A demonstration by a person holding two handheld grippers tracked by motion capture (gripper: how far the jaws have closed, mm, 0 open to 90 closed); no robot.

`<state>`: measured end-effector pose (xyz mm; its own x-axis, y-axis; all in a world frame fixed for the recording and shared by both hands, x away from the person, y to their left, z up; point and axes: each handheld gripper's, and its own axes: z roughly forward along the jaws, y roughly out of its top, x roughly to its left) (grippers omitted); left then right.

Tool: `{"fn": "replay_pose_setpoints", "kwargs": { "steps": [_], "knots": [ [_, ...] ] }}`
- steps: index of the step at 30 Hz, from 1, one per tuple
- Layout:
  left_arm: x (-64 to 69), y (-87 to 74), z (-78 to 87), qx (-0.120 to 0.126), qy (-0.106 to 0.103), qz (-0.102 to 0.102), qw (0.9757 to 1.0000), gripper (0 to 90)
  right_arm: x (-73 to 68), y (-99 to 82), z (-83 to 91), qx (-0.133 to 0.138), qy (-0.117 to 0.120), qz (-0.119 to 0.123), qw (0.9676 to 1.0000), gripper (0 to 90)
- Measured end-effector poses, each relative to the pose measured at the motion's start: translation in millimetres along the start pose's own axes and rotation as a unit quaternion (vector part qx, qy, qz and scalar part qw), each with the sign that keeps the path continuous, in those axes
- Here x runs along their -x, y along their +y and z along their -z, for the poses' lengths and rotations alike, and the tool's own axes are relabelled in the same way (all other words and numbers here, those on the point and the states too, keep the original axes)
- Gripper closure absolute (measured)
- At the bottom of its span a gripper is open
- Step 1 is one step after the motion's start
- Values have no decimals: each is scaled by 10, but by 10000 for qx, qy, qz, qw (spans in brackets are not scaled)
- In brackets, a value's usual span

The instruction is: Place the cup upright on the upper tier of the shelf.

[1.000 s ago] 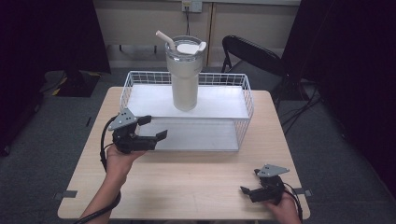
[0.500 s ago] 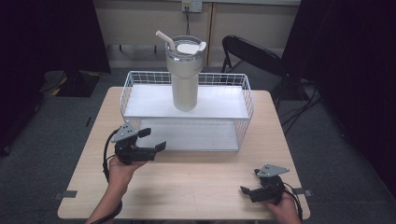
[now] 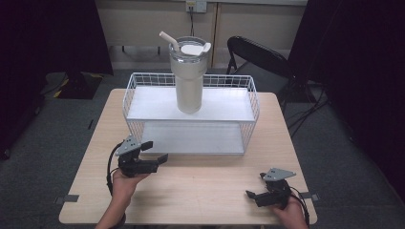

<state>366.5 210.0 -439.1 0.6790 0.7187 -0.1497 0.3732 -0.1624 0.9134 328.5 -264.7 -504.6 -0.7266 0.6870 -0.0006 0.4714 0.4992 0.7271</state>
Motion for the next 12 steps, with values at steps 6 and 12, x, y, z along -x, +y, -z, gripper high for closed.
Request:
{"fn": "replay_pose_setpoints", "kwargs": {
  "steps": [6, 12],
  "knots": [
    [-11, -151, -12, -215, 133, -20, 9997, 162, 0, 0, 0, 0, 1, -1, 10000, 89],
    [5, -325, -4, -426, 240, -77, 9988, 164, 0, 0, 0, 2, -1, 3, 10000, 89]
  ]
}}
